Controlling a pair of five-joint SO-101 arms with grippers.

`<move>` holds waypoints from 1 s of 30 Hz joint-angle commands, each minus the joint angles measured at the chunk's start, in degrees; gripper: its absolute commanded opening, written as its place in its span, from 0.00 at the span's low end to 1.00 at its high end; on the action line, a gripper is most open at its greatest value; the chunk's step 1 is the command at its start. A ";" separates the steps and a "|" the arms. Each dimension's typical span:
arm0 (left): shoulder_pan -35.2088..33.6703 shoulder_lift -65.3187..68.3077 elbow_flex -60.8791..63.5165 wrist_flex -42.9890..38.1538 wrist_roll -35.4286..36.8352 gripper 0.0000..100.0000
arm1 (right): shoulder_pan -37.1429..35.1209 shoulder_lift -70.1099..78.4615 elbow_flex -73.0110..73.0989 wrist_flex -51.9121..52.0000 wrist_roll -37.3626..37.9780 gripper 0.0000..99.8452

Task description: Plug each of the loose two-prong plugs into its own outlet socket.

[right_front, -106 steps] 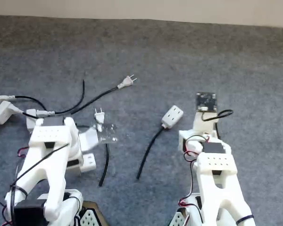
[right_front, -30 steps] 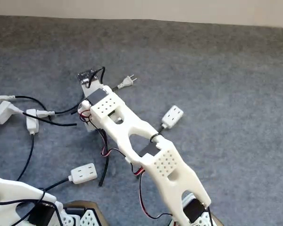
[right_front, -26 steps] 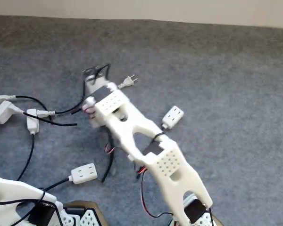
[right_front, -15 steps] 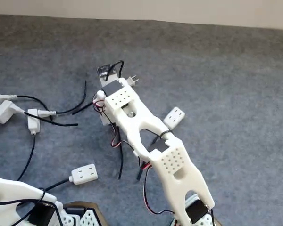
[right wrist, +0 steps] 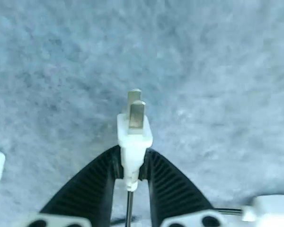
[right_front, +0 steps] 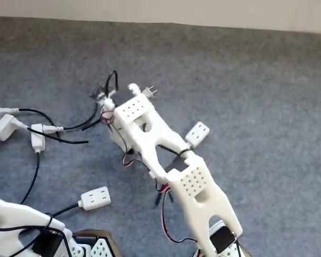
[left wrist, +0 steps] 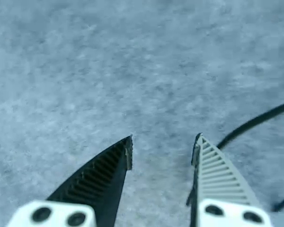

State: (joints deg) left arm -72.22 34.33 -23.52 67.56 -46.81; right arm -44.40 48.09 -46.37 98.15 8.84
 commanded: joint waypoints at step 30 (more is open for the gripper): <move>5.85 -5.58 -2.95 11.69 0.18 0.21 | -3.56 -54.37 92.09 -54.46 16.18 0.05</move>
State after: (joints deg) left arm -66.77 32.31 -24.75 78.81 -46.90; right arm -46.42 -3.34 42.59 46.02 25.89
